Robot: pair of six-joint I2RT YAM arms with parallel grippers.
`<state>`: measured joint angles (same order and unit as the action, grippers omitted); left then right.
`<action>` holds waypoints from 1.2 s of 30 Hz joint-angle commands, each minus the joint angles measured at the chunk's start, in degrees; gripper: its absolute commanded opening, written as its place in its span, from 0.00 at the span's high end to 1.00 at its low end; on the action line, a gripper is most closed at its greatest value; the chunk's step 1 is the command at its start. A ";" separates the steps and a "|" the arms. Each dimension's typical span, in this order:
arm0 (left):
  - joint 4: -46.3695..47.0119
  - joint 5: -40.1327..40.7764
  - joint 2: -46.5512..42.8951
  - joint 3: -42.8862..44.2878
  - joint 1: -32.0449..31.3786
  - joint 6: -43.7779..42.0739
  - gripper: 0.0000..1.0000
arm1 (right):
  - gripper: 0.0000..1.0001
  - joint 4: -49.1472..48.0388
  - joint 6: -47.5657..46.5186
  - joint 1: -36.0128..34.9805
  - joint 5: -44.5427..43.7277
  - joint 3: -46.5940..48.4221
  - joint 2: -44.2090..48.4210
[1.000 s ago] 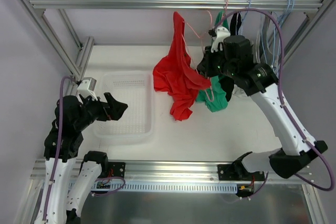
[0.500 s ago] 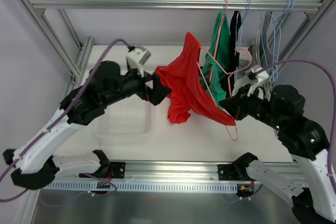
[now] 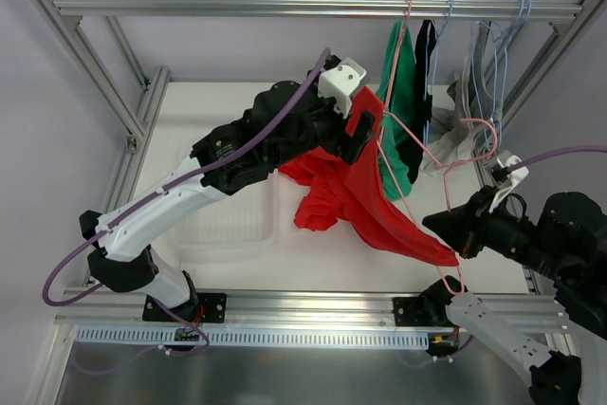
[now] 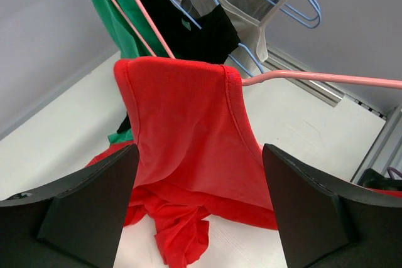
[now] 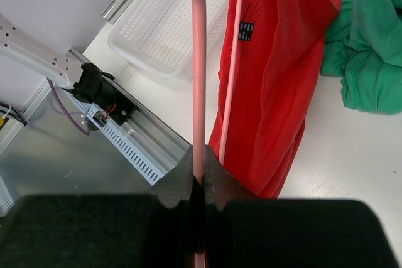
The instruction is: Remove the tank top from the hanger
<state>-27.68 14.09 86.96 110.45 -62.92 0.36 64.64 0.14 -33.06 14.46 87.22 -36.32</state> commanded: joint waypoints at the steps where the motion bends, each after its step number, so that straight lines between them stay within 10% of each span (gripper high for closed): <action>1: 2.37 -0.02 1.10 2.13 -0.10 -0.80 0.19 | 1.00 -1.10 1.00 -0.25 1.80 2.95 -0.07; 10: 5.18 -4.69 2.87 1.43 -0.10 1.92 0.20 | 1.00 -1.36 0.39 -0.25 1.62 3.13 -0.86; 15: 6.58 -0.82 4.09 1.25 -0.10 1.66 0.55 | 1.00 -1.98 0.65 -0.25 1.98 3.13 -0.25; 23: 8.26 1.03 5.42 1.43 -0.10 1.84 0.64 | 1.00 -2.24 0.91 -0.16 2.24 2.60 0.54; 26: 8.61 2.42 5.41 1.43 -0.10 1.84 0.95 | 1.00 -2.24 0.56 -0.16 1.89 2.17 0.63; 36: 12.12 18.77 0.16 -3.48 -0.10 5.44 1.00 | 1.00 -1.98 0.30 -0.16 1.09 -5.12 6.16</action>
<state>-20.12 24.86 91.81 108.47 -62.96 3.77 65.17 0.60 -33.06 15.03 84.07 -32.93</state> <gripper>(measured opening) 0.011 0.041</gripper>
